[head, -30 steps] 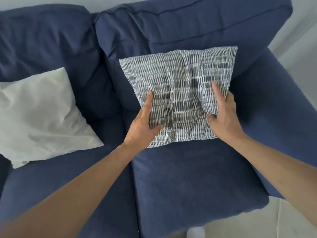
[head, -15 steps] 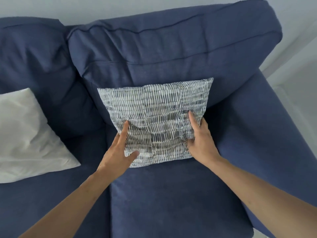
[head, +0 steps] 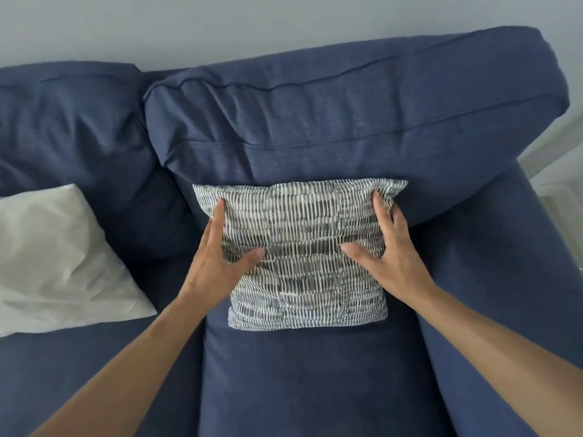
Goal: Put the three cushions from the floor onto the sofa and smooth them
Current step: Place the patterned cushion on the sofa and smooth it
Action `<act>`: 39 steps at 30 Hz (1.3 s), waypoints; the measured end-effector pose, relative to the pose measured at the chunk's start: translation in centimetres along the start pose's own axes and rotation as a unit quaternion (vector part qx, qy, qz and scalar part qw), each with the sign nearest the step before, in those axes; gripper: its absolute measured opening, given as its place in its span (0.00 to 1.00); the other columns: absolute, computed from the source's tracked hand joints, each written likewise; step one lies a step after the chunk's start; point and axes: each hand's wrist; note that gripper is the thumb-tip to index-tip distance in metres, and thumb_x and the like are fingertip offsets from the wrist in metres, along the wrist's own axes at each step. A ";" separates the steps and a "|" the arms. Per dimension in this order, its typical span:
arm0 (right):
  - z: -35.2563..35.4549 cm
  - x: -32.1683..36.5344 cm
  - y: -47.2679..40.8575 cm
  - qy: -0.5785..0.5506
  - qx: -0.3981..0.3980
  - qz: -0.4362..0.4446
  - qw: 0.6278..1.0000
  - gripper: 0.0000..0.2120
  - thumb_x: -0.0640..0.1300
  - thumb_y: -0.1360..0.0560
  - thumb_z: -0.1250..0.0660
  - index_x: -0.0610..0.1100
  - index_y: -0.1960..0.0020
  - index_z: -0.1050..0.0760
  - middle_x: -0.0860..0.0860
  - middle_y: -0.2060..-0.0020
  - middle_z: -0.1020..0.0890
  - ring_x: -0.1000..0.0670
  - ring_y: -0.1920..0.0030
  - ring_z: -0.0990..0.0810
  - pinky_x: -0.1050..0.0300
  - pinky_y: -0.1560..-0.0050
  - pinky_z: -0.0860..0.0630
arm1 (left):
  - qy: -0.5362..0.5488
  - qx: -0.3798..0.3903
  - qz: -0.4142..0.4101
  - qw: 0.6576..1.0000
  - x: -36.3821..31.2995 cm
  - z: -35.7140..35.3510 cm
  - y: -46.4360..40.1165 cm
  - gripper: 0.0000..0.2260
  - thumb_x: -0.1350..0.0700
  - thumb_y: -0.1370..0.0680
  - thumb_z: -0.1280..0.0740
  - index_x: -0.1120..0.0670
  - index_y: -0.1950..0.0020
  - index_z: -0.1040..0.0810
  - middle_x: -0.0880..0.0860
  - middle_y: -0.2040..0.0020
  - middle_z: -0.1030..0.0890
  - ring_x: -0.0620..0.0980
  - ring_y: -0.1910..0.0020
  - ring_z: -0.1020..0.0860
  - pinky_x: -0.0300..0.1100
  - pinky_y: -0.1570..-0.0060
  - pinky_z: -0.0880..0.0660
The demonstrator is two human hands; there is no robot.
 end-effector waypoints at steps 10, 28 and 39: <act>-1.0 0.5 0.0 -0.004 -0.049 -0.008 0.999 0.51 0.63 0.23 0.24 0.68 0.14 0.56 0.49 0.22 0.39 0.49 0.20 0.36 0.54 0.22 0.40 | -0.006 0.004 0.009 1.000 0.2 0.5 -0.1 0.55 0.33 0.29 0.22 0.30 0.15 0.59 0.42 0.29 0.36 0.40 0.31 0.36 0.44 0.32 0.34; -2.3 1.6 -0.3 0.137 -0.151 -0.026 0.979 0.44 0.58 0.17 0.29 0.60 0.12 0.54 0.41 0.14 0.48 0.37 0.14 0.45 0.33 0.16 0.42 | -0.056 0.013 -0.002 0.998 1.0 0.7 -0.1 0.52 0.36 0.23 0.24 0.34 0.14 0.60 0.54 0.18 0.40 0.55 0.21 0.36 0.53 0.23 0.32; -7.6 2.3 -2.0 0.461 -0.044 0.229 0.856 0.32 0.58 0.10 0.50 0.46 0.11 0.53 0.46 0.11 0.54 0.44 0.11 0.57 0.29 0.15 0.55 | -0.382 0.041 -0.281 0.880 -1.3 -5.3 -2.6 0.30 0.42 0.11 0.58 0.54 0.12 0.60 0.52 0.11 0.61 0.53 0.13 0.64 0.60 0.15 0.55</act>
Point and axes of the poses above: each hand's wrist, its own y-axis away from the middle knuckle, its own z-axis out of the back of the hand, x = y × z
